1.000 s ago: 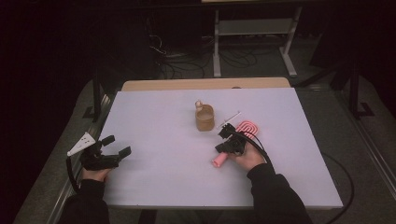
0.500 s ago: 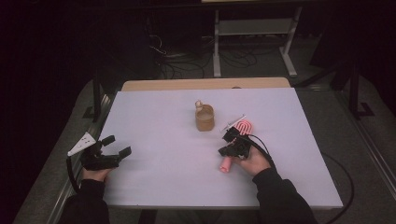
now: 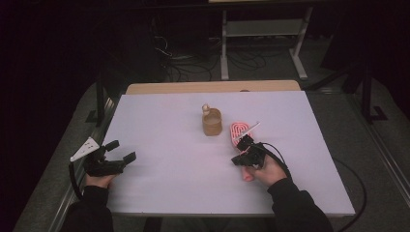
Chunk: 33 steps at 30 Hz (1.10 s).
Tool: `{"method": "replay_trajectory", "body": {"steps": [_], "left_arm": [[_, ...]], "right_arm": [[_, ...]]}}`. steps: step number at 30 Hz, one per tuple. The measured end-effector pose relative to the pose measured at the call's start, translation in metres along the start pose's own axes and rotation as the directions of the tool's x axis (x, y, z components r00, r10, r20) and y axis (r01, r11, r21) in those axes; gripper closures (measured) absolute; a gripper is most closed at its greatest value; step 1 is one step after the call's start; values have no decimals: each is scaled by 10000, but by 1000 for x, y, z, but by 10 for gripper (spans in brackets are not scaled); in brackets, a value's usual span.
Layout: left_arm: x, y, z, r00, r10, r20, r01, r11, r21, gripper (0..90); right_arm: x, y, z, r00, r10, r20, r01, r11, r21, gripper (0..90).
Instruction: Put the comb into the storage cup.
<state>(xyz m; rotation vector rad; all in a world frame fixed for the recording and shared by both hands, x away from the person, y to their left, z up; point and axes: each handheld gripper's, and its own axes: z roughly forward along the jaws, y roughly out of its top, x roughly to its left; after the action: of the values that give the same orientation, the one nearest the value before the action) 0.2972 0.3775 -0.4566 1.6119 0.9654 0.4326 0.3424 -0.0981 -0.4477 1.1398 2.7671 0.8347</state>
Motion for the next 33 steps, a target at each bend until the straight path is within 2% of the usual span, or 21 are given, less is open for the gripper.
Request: {"method": "replay_trajectory", "body": {"steps": [22, 30, 33], "left_arm": [[0, 0, 1, 10000, 1, -11, 0, 10000, 24, 0], [0, -1, 1, 10000, 0, -12, 0, 10000, 33, 0], [0, -1, 1, 10000, 18, -11, -18, 10000, 63, 0]], "right_arm": [[-15, -18, -18, 9979, 377, 518, -376, 9993, -14, 886], [-19, -25, -25, 9961, 407, 777, -421, 9990, 166, 887], [-24, -29, -31, 9944, 581, 877, -593, 9982, 103, 886]]}}
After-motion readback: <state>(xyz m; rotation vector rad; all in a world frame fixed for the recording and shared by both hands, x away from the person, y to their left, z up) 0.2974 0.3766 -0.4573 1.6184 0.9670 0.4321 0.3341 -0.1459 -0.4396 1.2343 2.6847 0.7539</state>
